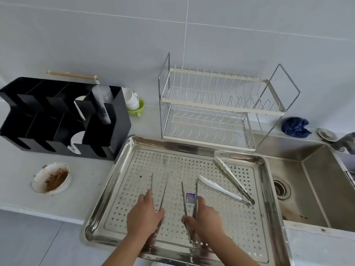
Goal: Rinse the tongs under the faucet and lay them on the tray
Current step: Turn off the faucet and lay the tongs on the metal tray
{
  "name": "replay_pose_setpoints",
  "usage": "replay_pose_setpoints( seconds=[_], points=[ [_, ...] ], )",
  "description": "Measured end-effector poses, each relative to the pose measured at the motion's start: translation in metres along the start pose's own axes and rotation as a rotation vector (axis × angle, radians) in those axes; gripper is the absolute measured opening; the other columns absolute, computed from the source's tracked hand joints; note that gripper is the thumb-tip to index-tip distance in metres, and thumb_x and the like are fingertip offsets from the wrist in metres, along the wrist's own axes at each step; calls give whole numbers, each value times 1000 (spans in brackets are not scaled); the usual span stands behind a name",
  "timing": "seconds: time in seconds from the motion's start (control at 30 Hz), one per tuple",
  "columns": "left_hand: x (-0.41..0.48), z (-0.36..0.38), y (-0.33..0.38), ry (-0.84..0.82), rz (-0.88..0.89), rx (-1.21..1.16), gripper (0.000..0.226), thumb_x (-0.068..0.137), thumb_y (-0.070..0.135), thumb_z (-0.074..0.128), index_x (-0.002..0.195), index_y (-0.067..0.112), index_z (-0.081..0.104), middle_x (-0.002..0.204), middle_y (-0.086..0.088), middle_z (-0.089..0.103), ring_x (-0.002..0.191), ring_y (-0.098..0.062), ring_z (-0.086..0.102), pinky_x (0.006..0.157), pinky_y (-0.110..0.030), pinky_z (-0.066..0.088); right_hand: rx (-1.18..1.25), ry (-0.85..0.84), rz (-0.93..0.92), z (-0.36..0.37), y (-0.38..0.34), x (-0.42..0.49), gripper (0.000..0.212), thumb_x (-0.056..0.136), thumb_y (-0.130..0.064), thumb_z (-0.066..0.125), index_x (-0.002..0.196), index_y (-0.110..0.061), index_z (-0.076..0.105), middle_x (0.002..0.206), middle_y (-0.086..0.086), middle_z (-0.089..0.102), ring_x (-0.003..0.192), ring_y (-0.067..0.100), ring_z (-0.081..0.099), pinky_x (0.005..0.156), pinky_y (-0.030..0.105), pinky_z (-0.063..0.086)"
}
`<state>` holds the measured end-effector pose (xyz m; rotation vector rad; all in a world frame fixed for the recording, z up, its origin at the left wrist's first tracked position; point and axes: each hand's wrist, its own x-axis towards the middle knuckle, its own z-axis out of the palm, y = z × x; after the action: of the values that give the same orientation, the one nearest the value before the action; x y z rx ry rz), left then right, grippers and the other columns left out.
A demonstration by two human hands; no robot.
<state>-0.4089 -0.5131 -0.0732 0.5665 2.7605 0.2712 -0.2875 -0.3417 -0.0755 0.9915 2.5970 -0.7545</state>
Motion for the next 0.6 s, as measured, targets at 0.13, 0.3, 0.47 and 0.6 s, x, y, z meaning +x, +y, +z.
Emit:
replay_pose_setpoints(
  seconds=[0.13, 0.3, 0.47, 0.6],
  points=[
    [2, -3, 2, -32, 60, 13, 87, 90, 61, 55, 158, 21, 19, 148, -4, 44, 67, -4, 57, 48, -15, 44, 57, 16, 41, 7, -16, 1, 87, 85, -62, 69, 150, -21, 28, 75, -7, 61, 74, 18, 65, 68, 33, 58],
    [3, -3, 2, -46, 65, -48, 90, 88, 67, 55, 157, 21, 20, 148, -5, 44, 80, -6, 59, 54, -16, 43, 90, 44, 72, 12, -27, 1, 83, 84, -62, 69, 146, -23, 30, 72, -9, 57, 77, 19, 67, 71, 34, 59],
    [6, -3, -4, -77, 5, -226, 85, 88, 66, 53, 156, 21, 27, 153, -6, 43, 127, -23, 56, 96, -35, 52, 109, 89, 91, 12, -28, -7, 90, 83, -64, 71, 150, -23, 27, 61, -8, 56, 57, 3, 57, 48, 19, 43],
    [8, -5, -7, -102, 16, -266, 83, 88, 62, 58, 155, 21, 31, 149, -5, 48, 128, -23, 55, 100, -36, 50, 99, 90, 103, 13, -31, -11, 91, 85, -65, 68, 154, -24, 23, 61, -11, 53, 53, 0, 47, 45, 19, 35]
  ],
)
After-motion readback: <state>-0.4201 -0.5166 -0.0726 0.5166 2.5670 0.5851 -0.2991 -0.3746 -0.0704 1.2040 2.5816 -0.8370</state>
